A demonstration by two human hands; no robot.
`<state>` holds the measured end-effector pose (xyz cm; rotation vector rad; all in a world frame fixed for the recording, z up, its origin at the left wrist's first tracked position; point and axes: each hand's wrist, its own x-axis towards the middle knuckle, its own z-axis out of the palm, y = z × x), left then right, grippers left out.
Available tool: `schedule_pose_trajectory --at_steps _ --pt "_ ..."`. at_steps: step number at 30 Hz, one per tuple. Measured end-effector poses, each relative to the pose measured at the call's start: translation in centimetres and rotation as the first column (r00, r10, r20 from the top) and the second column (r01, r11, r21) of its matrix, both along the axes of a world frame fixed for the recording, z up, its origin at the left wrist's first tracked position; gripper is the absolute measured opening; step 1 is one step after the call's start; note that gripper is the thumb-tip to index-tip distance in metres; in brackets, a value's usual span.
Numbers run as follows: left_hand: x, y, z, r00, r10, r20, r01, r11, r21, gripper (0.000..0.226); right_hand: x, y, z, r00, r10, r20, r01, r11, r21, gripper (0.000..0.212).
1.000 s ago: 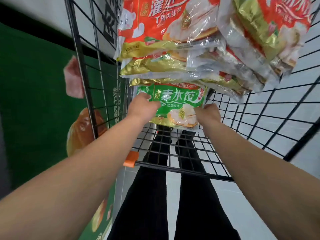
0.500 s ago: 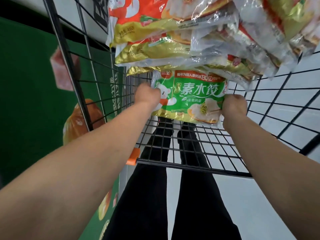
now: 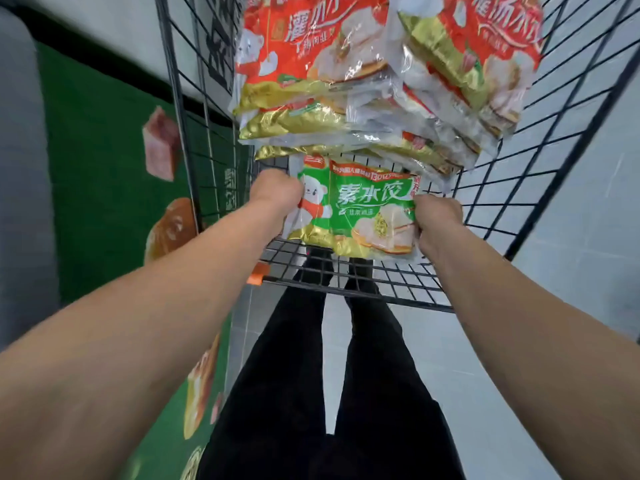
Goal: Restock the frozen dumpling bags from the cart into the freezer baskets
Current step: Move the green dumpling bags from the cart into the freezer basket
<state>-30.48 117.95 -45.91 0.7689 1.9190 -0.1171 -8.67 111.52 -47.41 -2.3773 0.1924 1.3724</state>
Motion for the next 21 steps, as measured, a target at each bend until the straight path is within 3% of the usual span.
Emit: schedule_pose_trajectory --at_steps 5,8,12,18,21 --pt "-0.3 -1.7 8.1 0.996 0.084 0.044 -0.089 0.988 0.124 0.024 0.1 -0.5 6.7 0.999 0.038 -0.021 -0.036 0.996 0.085 0.002" --pt "-0.5 -4.2 13.8 0.985 0.131 0.113 -0.157 0.953 0.261 0.022 0.1 -1.1 11.5 0.994 0.094 -0.052 -0.083 0.979 0.188 0.021" --pt "-1.3 -8.5 19.9 0.937 0.287 0.197 -0.344 0.850 0.399 0.026 -0.3 -1.2 17.6 0.981 0.178 -0.070 -0.143 0.924 0.356 0.022" --pt "-5.8 -14.2 26.3 0.791 0.551 0.264 -0.605 0.645 0.466 0.025 -5.0 -1.3 24.7 0.891 0.454 -0.022 -0.393 0.793 0.465 0.018" --pt "-10.5 -16.7 28.1 0.715 0.628 0.308 -0.689 0.556 0.465 0.019 -9.2 -0.9 26.9 0.842 0.532 -0.087 -0.411 0.737 0.536 0.012"
